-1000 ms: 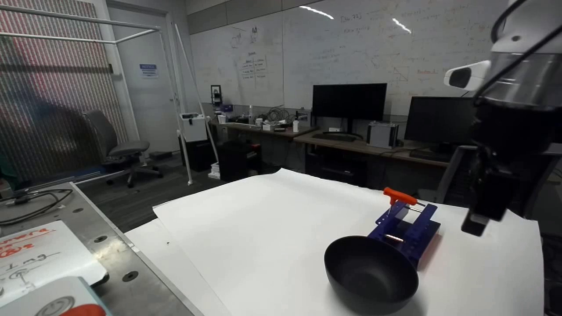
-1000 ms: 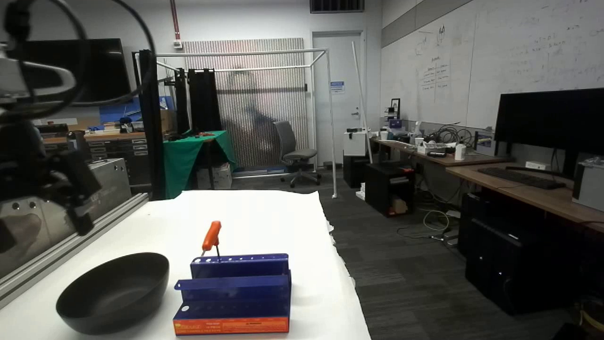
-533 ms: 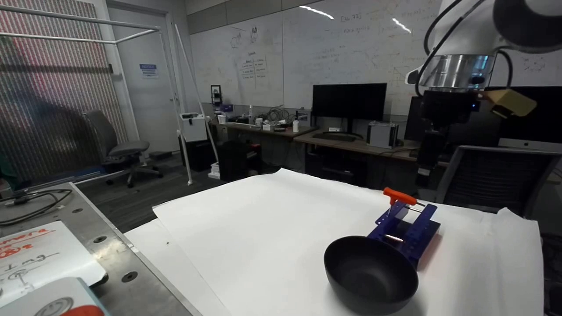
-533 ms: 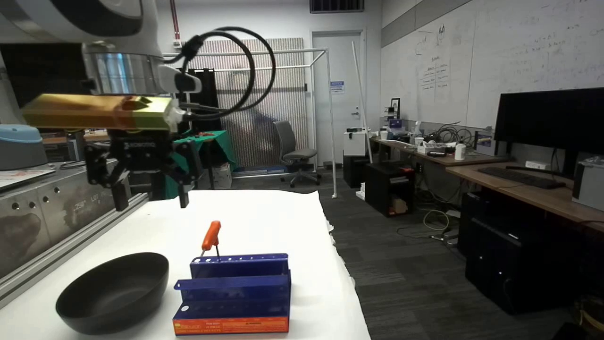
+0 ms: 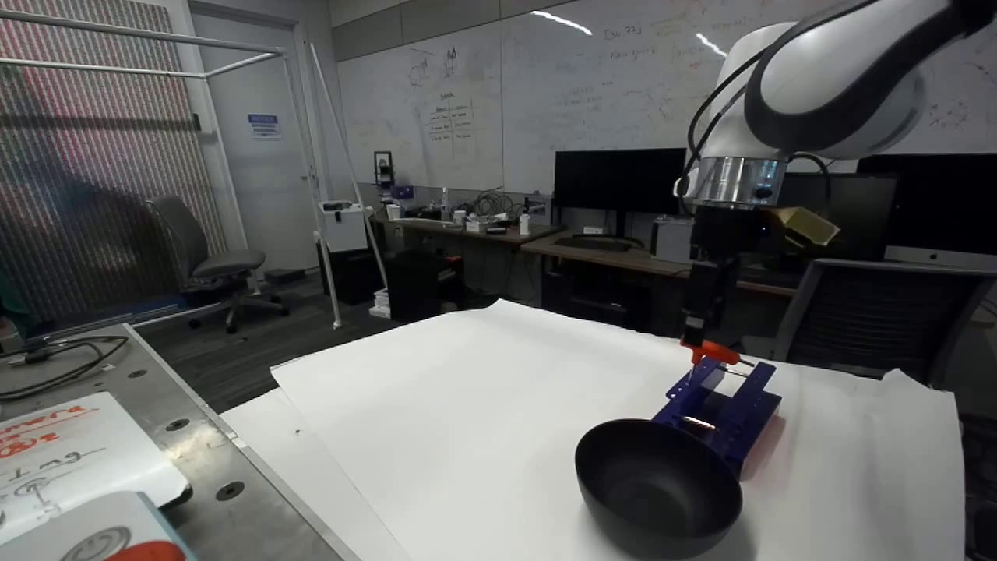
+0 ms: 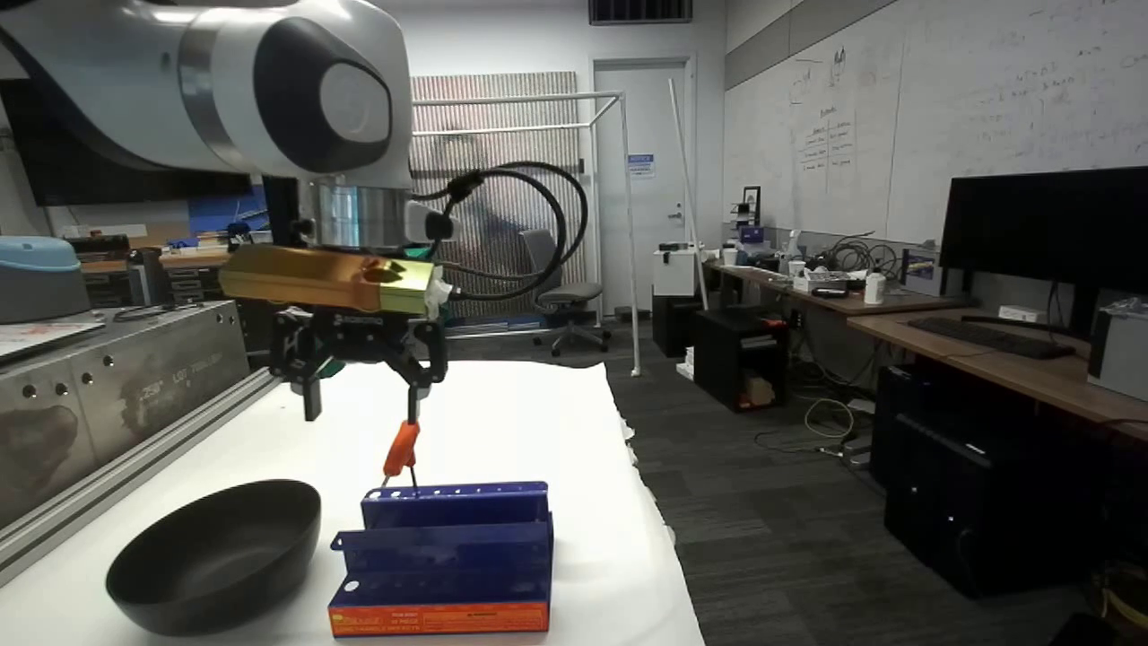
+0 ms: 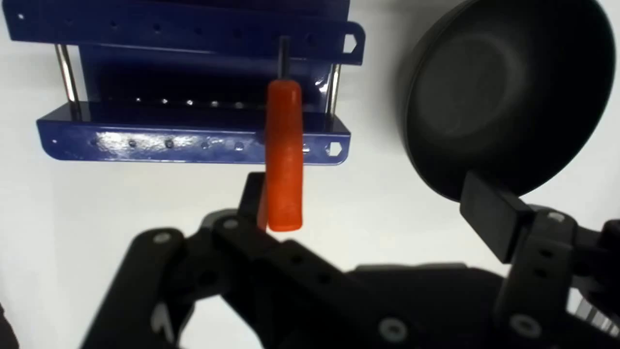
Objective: Put the orange object in the bowl
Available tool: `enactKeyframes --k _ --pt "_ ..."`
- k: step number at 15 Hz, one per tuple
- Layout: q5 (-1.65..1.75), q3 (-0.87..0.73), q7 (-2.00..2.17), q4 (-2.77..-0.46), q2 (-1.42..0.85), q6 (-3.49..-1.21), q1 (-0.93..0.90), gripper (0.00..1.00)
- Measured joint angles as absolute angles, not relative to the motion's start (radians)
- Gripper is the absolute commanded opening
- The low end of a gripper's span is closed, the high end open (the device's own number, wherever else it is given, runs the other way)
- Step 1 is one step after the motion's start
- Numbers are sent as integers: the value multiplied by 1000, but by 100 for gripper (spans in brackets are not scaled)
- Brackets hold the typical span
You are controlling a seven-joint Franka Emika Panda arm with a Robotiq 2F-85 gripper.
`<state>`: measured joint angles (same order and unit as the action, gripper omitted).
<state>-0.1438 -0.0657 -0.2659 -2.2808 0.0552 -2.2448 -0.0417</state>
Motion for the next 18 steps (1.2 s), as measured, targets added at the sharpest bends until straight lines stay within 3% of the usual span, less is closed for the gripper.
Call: enactKeyframes --k 2,3,5,13,14,18 --pt "-144 -66 -266 -2257 8 -2271 -24 100" --pt "-144 -66 -265 -2246 -12 -2278 -15 75" --pt "-144 -66 -265 -2226 -44 -2281 2 68" --pt "-150 -60 -264 -2206 -97 -2280 32 5" --pt "-150 -59 -263 -2205 -96 -2280 32 0" --pt "-137 -55 -234 -2206 -60 -2270 32 5"
